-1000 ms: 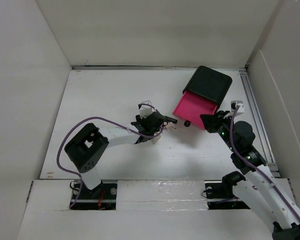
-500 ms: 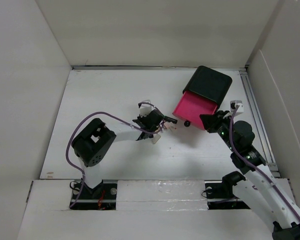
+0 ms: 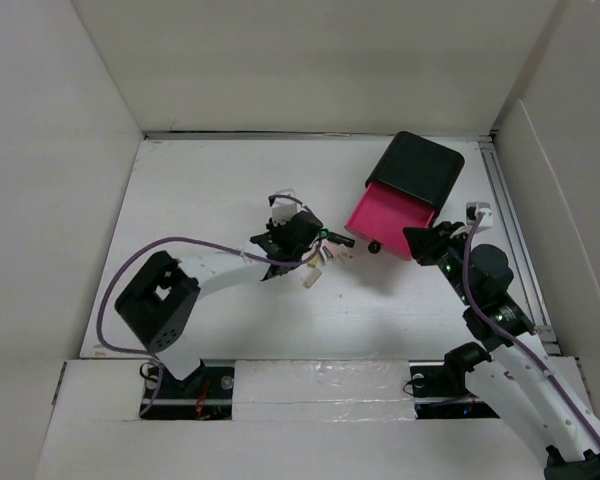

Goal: Organize the desk

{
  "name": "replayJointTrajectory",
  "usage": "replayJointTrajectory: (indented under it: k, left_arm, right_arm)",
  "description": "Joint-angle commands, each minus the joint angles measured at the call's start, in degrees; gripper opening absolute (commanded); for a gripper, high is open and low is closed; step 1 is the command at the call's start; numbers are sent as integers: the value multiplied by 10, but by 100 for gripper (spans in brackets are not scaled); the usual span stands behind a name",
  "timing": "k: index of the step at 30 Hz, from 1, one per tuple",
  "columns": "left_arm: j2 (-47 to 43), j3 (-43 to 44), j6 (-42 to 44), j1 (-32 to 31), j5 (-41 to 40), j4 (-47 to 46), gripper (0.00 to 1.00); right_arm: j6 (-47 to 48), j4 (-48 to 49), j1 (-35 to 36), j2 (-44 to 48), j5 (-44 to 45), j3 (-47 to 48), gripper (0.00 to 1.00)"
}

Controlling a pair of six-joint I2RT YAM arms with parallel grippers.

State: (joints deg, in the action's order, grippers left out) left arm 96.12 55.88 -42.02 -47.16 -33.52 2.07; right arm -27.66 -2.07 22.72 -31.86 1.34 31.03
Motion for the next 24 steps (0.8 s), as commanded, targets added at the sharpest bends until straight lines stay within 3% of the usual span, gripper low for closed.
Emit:
replayJointTrajectory:
  k: [1, 4, 11, 16, 24]
  left_arm:
    - [-96, 41, 42, -12, -41, 14, 0]
    - [-122, 75, 65, -31, -39, 21, 0]
    - [-136, 111, 114, -31, 127, -100, 0]
    - [-64, 173, 140, -37, 222, -178, 0]
    - [66, 298, 189, -51, 273, -196, 0]
  right_arm:
    - [8, 24, 5, 1, 13, 8, 23]
    - [7, 24, 5, -2, 16, 9, 23]
    - [6, 2, 5, 31, 49, 13, 22]
    - [5, -6, 5, 50, 64, 11, 21]
    - [9, -18, 5, 43, 64, 10, 22]
